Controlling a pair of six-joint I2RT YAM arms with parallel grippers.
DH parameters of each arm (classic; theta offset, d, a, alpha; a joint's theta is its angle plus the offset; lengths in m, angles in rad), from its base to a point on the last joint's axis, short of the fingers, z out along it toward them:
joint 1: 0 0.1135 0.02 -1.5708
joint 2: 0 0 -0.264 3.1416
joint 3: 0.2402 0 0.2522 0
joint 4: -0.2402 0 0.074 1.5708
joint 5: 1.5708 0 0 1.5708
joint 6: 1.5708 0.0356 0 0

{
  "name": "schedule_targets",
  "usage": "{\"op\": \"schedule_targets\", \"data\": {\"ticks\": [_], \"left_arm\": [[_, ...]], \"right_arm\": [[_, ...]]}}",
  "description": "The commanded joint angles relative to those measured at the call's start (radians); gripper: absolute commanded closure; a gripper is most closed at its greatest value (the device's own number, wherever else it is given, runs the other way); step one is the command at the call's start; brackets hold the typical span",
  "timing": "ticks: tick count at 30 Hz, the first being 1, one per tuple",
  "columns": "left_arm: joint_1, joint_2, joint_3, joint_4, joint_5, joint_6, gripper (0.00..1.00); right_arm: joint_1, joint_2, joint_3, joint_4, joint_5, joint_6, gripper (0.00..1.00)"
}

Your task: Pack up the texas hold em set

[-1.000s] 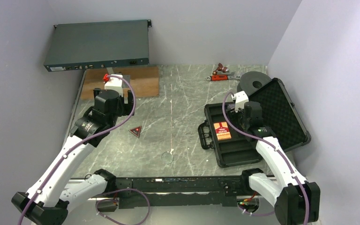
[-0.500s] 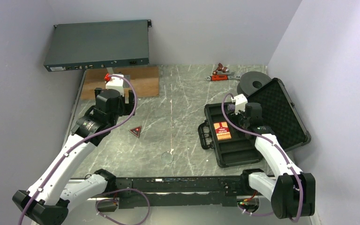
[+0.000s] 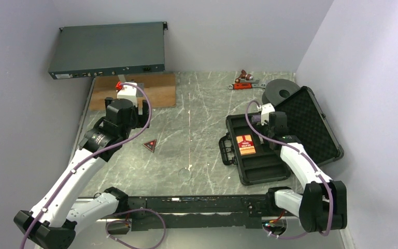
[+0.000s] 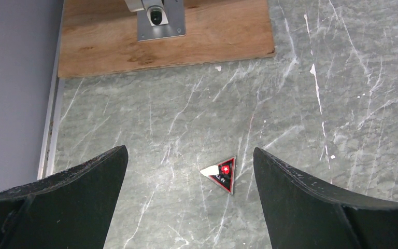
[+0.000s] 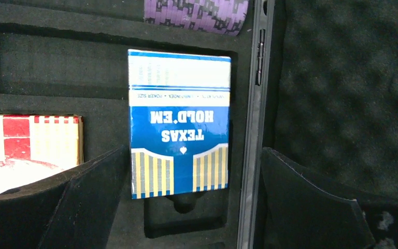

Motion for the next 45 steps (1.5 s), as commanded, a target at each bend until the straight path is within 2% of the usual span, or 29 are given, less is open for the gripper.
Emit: {"op": "schedule_targets", "data": {"ticks": [1, 4, 8, 9, 10, 11, 12, 14, 21, 25, 29, 35, 40, 45], "left_arm": [[-0.001, -0.003, -0.004, 0.038, 0.006, -0.001, 0.03], [0.0, 0.002, -0.001, 0.037, 0.004, -0.001, 0.03], [0.0, 0.001, -0.003, 0.037, -0.008, 0.002, 0.02], [0.0, 0.0, -0.003, 0.036, -0.009, 0.004, 0.03], [0.0, 0.0, -0.002, 0.037, -0.012, 0.004, 0.03], [0.0, -0.001, -0.002, 0.036, -0.015, 0.004, 0.03], [0.0, -0.001, -0.002, 0.036, -0.017, 0.005, 0.03], [0.0, -0.001, -0.004, 0.037, -0.023, 0.007, 0.02], [0.0, -0.004, -0.004, 0.036, -0.027, 0.01, 0.02], [0.0, 0.001, 0.0, 0.034, -0.029, 0.013, 0.03], [0.0, 0.002, -0.001, 0.035, -0.023, 0.012, 0.03], [0.0, -0.002, -0.001, 0.034, -0.026, 0.013, 0.03], [0.0, -0.005, -0.001, 0.035, -0.027, 0.015, 0.03], [0.0, -0.009, -0.003, 0.035, -0.031, 0.015, 0.03]], "right_arm": [[-0.004, -0.062, 0.073, -0.042, 0.036, 0.041, 0.0], [-0.004, -0.133, 0.162, -0.101, 0.009, 0.081, 0.0], [-0.004, -0.173, 0.278, -0.128, 0.006, 0.249, 0.0], [-0.004, -0.18, 0.287, -0.109, 0.022, 0.37, 0.0], [-0.004, -0.178, 0.305, -0.127, 0.119, 0.513, 0.0], [-0.006, -0.166, 0.348, -0.201, 0.172, 0.675, 0.0], [-0.012, -0.148, 0.382, -0.257, 0.189, 0.742, 0.0], [-0.017, -0.096, 0.432, -0.275, 0.029, 0.682, 0.0], [-0.009, 0.092, 0.485, -0.293, -0.197, 0.723, 0.04], [0.002, 0.115, 0.454, -0.254, -0.199, 0.779, 0.09], [0.003, 0.144, 0.407, -0.191, -0.216, 0.855, 0.2], [0.005, 0.206, 0.376, -0.115, -0.202, 0.908, 0.3], [0.006, 0.312, 0.444, -0.146, -0.164, 0.894, 0.45], [0.007, 0.418, 0.542, -0.232, -0.096, 0.853, 0.52]]}}
